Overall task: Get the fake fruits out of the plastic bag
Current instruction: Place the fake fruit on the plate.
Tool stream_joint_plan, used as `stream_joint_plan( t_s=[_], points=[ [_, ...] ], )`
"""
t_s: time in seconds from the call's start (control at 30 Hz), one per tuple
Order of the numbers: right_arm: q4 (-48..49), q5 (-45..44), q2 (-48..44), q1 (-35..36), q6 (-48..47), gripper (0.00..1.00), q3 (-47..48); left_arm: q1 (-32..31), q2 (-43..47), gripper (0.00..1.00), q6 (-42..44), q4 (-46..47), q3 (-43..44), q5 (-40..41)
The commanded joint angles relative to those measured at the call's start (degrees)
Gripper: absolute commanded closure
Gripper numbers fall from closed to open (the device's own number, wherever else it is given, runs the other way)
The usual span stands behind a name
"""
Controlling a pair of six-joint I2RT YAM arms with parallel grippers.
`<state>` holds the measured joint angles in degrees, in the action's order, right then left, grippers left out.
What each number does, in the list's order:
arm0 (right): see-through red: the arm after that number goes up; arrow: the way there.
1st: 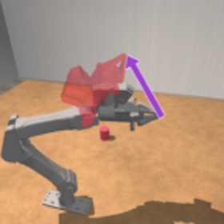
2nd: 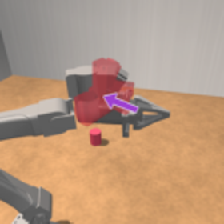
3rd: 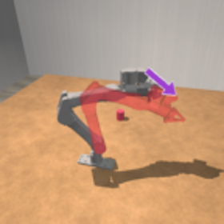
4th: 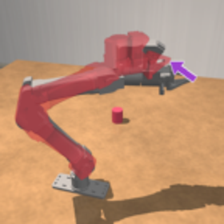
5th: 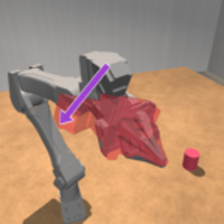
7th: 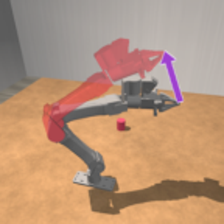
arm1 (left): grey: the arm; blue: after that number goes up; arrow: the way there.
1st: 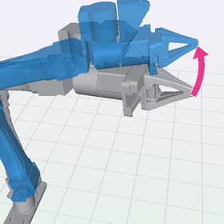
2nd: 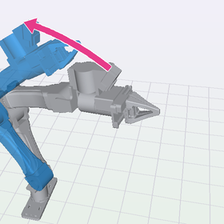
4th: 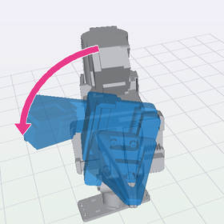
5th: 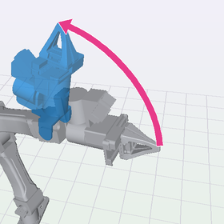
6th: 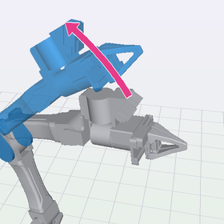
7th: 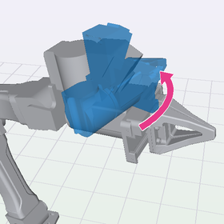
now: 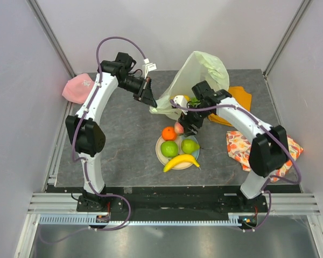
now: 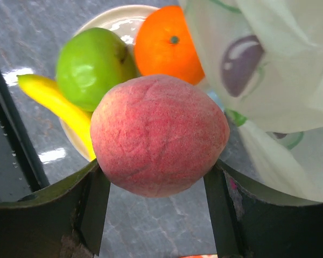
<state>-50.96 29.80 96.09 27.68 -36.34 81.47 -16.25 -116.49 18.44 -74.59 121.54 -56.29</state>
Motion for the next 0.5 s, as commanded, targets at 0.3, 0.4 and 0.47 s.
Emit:
stream_joint_plan(
  t_s=[0.3, 0.4, 0.47],
  points=[
    [-16.88, -2.29, 18.77, -3.16, -25.87, 0.49, 20.12, 0.17, 4.25, 0.98, -1.12, 1.46, -0.95, 2.06],
    [-18.12, -3.34, 20.71, -2.9, -30.89, 0.49, 21.09, 0.17, 2.85, 0.98, -1.73, 1.64, 0.45, 2.33],
    [-18.38, -4.84, 21.76, -2.37, -34.23, 0.5, 21.1, 0.25, 1.88, 0.98, -1.82, 1.64, 1.51, 2.5]
  ],
)
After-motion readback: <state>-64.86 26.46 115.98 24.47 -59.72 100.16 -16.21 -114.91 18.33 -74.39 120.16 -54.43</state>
